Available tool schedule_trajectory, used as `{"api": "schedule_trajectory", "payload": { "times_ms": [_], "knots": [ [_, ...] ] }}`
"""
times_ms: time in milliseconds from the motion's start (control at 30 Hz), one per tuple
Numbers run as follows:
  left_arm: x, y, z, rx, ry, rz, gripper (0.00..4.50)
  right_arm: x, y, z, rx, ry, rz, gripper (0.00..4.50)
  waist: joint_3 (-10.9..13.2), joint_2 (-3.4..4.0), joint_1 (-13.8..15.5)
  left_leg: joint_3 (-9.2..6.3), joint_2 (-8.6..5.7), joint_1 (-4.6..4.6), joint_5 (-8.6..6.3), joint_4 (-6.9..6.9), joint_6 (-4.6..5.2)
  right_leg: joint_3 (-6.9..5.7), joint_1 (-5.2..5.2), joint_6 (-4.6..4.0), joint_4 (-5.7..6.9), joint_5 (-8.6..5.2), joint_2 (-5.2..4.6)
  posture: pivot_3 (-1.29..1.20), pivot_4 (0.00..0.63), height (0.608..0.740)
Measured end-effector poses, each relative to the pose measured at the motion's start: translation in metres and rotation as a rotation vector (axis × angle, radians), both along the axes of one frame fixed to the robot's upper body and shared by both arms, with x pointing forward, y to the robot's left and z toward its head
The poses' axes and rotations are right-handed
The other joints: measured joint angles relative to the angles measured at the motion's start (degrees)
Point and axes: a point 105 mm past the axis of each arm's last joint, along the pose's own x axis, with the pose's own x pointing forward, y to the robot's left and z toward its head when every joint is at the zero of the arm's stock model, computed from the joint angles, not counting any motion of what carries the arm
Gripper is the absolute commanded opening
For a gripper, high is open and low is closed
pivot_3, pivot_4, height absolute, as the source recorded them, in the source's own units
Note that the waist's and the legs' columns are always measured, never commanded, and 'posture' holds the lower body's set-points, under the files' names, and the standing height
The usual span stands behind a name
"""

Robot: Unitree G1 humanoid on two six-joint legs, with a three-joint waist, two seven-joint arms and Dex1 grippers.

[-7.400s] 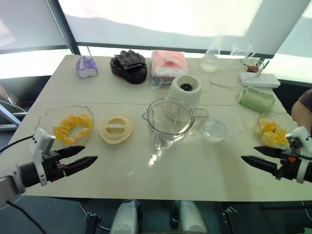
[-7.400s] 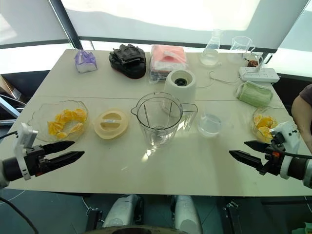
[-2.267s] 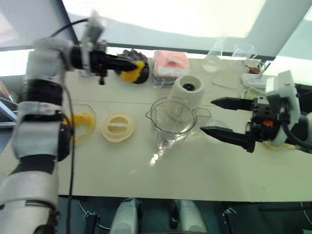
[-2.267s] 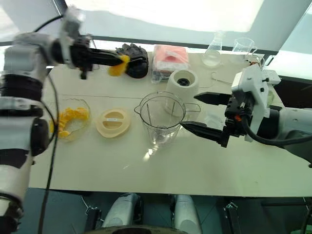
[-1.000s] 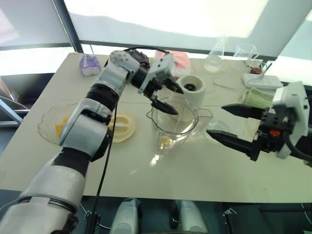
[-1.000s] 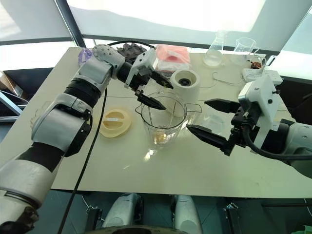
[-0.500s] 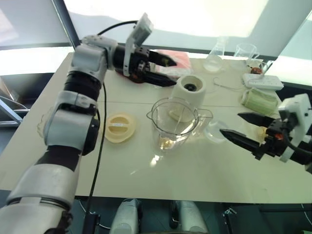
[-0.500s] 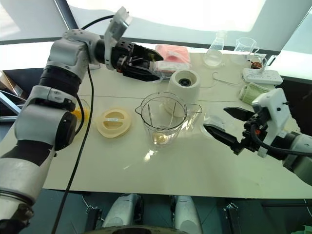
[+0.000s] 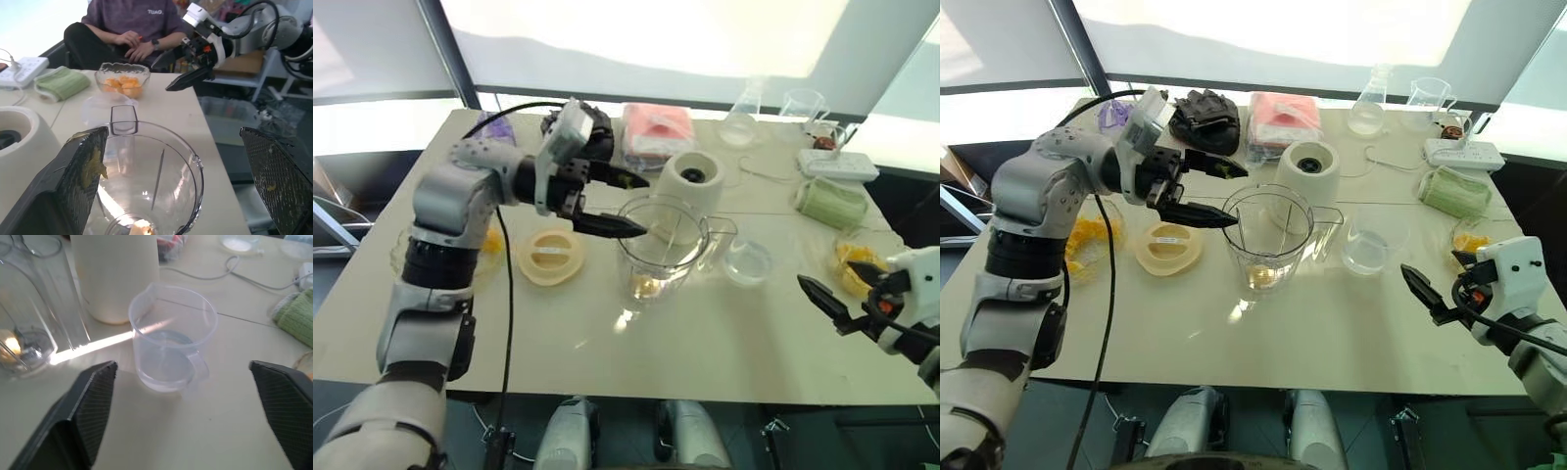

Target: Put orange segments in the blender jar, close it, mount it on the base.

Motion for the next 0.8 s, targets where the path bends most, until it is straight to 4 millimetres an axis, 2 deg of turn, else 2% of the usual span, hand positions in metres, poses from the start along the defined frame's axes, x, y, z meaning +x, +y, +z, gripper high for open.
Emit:
{"api": "schedule_trajectory", "payload": {
  "times_ms": [167, 433, 567, 800],
  "knots": [
    [-0.001, -0.001, -0.014, -0.010, -0.001, 0.082, 4.47, 0.011, -0.009, -0.022, -0.014, 0.009, -0.081, 4.50, -0.01, 0.02, -0.14, -0.02, 0.00, 0.07, 0.00, 0.00, 0.00, 0.02, 0.08, -0.01, -0.03, 0.00, 0.01, 0.00, 0.150, 0.740],
    [0.006, 0.002, -0.034, -0.027, 0.049, 0.196, 4.47, 0.048, -0.011, -0.054, 0.001, 0.019, -0.138, 4.50, 0.01, 0.06, -1.34, -0.03, -0.03, 0.01, 0.00, -0.03, 0.00, 0.03, 0.05, 0.00, -0.05, 0.00, 0.04, 0.00, 0.150, 0.740],
    [0.004, 0.004, -0.033, -0.033, 0.053, 0.211, 4.47, 0.060, -0.015, -0.069, -0.011, 0.034, -0.157, 4.50, 0.02, 0.08, -1.44, -0.02, -0.03, 0.00, 0.00, -0.04, 0.00, 0.03, 0.04, 0.01, -0.05, 0.00, 0.03, 0.00, 0.150, 0.740],
    [0.000, 0.007, -0.029, -0.050, 0.058, 0.237, 4.47, 0.073, -0.020, -0.077, -0.020, 0.014, -0.198, 4.50, 0.02, 0.09, -1.47, -0.02, -0.03, 0.03, 0.00, -0.04, 0.00, 0.03, 0.05, 0.01, -0.02, 0.00, 0.04, 0.00, 0.150, 0.740]
  ]
}}
